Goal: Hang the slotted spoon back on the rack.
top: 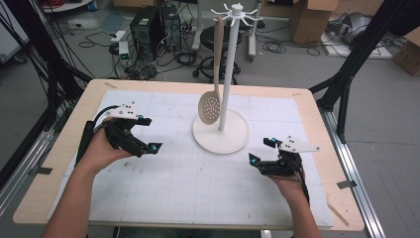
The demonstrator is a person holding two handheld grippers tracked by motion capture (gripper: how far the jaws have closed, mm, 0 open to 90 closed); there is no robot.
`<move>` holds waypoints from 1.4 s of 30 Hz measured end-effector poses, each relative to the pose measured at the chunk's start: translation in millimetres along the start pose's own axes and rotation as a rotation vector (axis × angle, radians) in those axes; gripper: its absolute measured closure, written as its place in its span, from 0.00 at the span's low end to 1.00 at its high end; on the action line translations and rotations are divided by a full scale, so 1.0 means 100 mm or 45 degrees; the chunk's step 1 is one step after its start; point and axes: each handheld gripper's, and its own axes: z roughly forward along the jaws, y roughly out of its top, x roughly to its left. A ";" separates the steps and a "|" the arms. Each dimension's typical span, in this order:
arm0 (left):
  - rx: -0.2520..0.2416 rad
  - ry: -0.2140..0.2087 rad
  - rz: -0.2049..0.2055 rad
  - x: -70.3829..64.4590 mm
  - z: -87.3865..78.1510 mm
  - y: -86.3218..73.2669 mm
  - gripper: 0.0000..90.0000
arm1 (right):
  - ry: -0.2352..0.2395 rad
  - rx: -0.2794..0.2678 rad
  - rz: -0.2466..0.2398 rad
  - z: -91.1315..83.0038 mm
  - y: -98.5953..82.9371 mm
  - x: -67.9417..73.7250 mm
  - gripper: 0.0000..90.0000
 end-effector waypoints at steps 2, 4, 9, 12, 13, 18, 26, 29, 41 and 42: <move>-0.018 0.002 -0.012 -0.01 0.00 -0.07 0.02 | 0.001 0.000 0.004 0.00 0.00 0.00 0.18; -0.035 0.005 -0.017 -0.01 0.00 -0.15 0.02 | 0.003 0.003 0.001 0.01 0.00 0.01 0.18; -0.051 0.001 -0.020 -0.04 0.01 -0.32 0.02 | 0.010 0.015 -0.010 0.02 -0.01 0.02 0.18; -0.065 -0.010 -0.016 -0.07 0.02 -0.42 0.02 | 0.018 0.033 -0.018 0.03 -0.01 0.03 0.18; -0.076 -0.010 -0.020 -0.08 0.02 -0.45 0.02 | 0.018 0.036 -0.024 0.03 -0.02 0.03 0.18; -0.073 0.010 -0.021 -0.10 0.07 -0.56 0.02 | 0.021 0.033 -0.011 0.01 -0.04 0.04 0.18; -0.105 -0.012 -0.034 -0.12 0.10 -0.64 0.02 | 0.019 0.029 -0.010 0.01 -0.04 0.02 0.18; -0.099 -0.018 -0.027 -0.12 0.10 -0.65 0.02 | 0.020 0.042 -0.011 0.02 -0.04 0.03 0.18; -0.088 -0.007 -0.054 -0.08 0.10 -0.71 0.02 | 0.016 0.057 -0.027 0.03 -0.05 0.04 0.18; -0.085 -0.009 -0.049 -0.08 0.09 -0.71 0.02 | 0.019 0.062 -0.022 0.03 -0.05 0.04 0.18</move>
